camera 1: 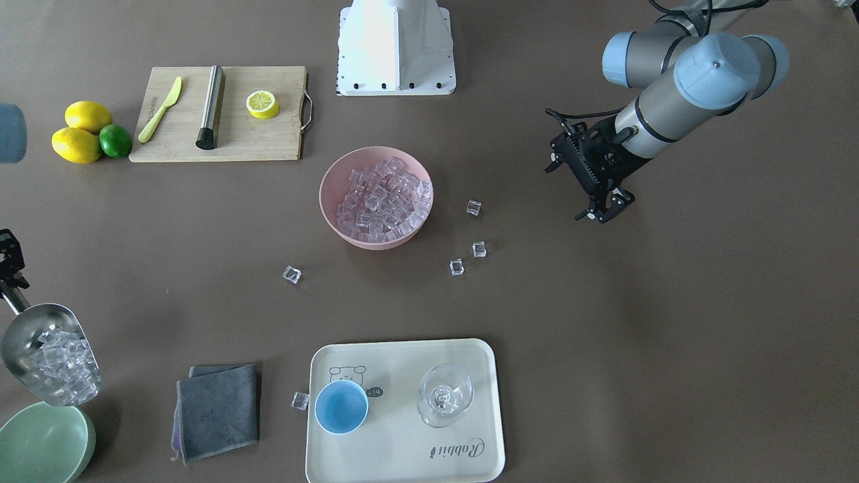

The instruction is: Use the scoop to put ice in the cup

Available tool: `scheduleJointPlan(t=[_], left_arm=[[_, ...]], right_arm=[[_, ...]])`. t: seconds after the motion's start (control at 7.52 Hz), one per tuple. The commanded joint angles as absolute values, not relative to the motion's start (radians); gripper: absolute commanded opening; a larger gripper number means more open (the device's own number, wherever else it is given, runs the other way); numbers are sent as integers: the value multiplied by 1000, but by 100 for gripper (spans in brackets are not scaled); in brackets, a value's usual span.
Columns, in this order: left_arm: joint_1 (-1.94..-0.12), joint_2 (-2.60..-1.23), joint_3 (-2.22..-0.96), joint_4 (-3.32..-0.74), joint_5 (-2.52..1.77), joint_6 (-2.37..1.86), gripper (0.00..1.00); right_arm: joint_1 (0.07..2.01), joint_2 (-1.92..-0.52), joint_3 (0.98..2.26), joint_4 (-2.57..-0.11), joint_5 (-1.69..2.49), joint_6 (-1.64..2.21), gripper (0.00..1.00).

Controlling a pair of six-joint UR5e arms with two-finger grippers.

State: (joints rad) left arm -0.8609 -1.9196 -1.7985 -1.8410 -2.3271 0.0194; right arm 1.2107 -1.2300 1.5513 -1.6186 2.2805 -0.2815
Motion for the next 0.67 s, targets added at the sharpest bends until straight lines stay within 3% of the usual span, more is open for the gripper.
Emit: scheduleJointPlan(t=[0.0, 0.53], left_arm=[[-1032, -1866, -1812, -1598, -2319, -123, 99], [-1234, -1787, -1712, -1563, -2193, -124, 99]], right_arm=[[1209, -1148, 1531, -1626, 2266, -267, 0], [1135, -985, 1534, -1729, 2223, -163, 0]])
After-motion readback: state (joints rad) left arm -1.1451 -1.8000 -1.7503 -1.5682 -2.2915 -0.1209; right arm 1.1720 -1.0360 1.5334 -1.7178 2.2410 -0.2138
